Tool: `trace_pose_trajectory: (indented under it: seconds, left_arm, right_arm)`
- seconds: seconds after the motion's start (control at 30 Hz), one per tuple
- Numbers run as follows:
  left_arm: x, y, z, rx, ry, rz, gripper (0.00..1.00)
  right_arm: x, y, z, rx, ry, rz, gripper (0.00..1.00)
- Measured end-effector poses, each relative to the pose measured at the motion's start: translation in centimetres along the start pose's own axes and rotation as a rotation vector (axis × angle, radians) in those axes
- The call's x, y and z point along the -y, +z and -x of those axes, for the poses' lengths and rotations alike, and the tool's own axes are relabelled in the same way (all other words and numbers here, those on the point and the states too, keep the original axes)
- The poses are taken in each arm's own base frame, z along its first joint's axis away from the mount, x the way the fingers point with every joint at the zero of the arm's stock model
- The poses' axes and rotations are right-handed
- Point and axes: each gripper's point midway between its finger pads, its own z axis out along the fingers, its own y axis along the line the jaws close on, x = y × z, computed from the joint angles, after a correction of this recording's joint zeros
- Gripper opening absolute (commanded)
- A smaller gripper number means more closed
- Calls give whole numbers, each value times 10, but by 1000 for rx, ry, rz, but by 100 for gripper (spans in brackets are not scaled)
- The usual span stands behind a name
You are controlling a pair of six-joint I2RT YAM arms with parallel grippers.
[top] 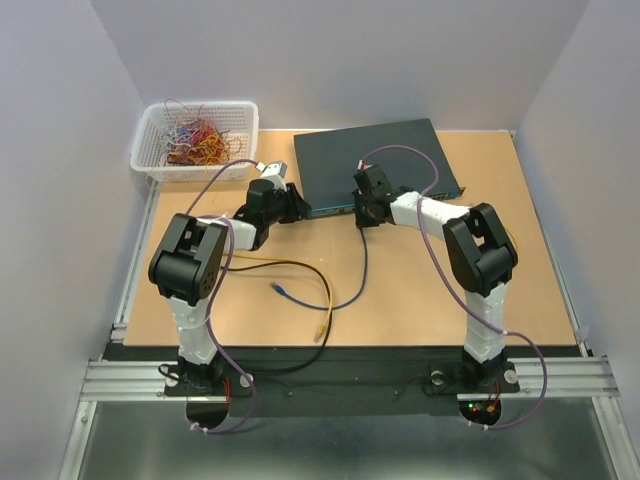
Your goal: Insert the plug into the switch port
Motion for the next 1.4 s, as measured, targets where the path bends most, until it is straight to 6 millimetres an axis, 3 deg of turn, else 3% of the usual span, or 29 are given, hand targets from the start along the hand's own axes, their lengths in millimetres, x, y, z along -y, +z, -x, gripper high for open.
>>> trace_pose_trajectory:
  seconds: [0.27, 1.4]
  left_arm:
    - [4, 2, -3, -17, -1, -39, 46]
    - [7, 4, -4, -12, 12, -35, 45]
  right_arm:
    - [7, 4, 8, 8, -14, -28, 0]
    - [-2, 12, 14, -20, -22, -1, 0]
